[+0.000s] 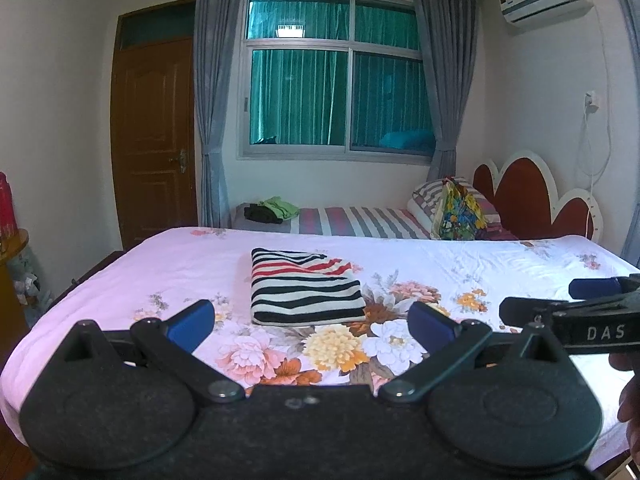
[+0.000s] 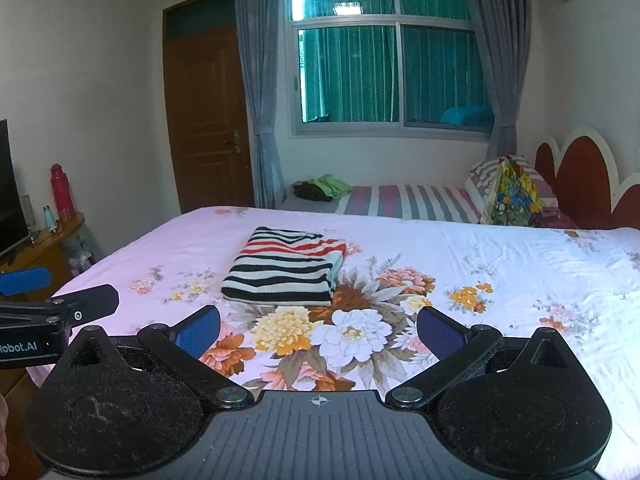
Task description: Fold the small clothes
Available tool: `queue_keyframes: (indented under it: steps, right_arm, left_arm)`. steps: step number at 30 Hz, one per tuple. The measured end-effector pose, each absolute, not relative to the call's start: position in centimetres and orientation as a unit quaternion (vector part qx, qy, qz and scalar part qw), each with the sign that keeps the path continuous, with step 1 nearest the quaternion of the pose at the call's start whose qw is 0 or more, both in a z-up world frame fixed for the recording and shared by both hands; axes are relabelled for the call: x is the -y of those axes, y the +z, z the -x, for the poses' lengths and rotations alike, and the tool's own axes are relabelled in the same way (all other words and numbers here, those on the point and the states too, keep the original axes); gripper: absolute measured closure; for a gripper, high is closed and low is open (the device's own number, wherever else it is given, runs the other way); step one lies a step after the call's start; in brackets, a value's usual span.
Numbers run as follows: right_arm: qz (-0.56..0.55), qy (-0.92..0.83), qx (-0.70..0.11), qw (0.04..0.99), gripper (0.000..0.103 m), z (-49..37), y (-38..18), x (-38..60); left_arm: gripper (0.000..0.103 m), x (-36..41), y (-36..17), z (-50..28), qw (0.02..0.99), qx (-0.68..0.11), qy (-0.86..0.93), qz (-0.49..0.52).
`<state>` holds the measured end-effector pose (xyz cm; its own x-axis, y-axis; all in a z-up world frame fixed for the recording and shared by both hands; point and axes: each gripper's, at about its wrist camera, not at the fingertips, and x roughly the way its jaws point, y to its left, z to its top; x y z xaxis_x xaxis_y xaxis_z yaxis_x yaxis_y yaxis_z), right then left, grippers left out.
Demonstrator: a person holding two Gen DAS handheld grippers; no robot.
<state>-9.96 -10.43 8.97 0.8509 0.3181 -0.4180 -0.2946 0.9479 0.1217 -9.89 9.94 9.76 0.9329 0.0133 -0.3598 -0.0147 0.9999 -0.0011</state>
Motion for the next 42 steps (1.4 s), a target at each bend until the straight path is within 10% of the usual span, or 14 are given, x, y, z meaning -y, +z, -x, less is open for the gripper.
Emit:
queue_keyframes:
  steps: [42]
  right_arm:
    - [-0.024, 0.163, -0.207, 0.964, 0.0, 9.91, 9.86, 10.82]
  left_arm:
    - [0.001, -10.37, 10.15, 10.31, 0.985, -0.172, 0.008, -0.003]
